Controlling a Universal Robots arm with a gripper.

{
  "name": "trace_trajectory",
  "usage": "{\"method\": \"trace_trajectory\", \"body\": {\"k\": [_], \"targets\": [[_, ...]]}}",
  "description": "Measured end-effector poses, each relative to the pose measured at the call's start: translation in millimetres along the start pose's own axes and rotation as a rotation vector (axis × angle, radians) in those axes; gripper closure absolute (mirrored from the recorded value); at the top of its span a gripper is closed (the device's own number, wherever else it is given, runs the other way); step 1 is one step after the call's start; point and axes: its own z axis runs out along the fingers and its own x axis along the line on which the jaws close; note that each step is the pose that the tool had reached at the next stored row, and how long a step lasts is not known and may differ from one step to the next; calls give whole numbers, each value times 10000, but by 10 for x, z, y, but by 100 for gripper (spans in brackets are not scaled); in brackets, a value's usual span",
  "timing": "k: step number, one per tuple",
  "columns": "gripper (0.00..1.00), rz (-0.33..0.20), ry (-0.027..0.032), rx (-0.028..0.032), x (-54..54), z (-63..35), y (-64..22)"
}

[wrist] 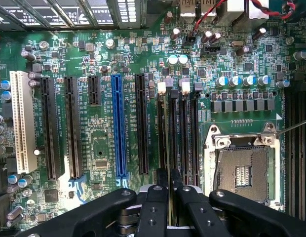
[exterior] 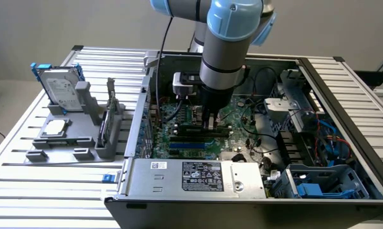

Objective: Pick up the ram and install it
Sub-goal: 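Insert the ram into the slot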

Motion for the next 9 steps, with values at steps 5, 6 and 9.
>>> {"method": "trace_trajectory", "body": {"k": [5,6,9], "targets": [[86,-6,2,-1,-1,2,0],[86,-8,2,-1,0,2,0],[86,-12,-6,-10,-1,5,2]]}}
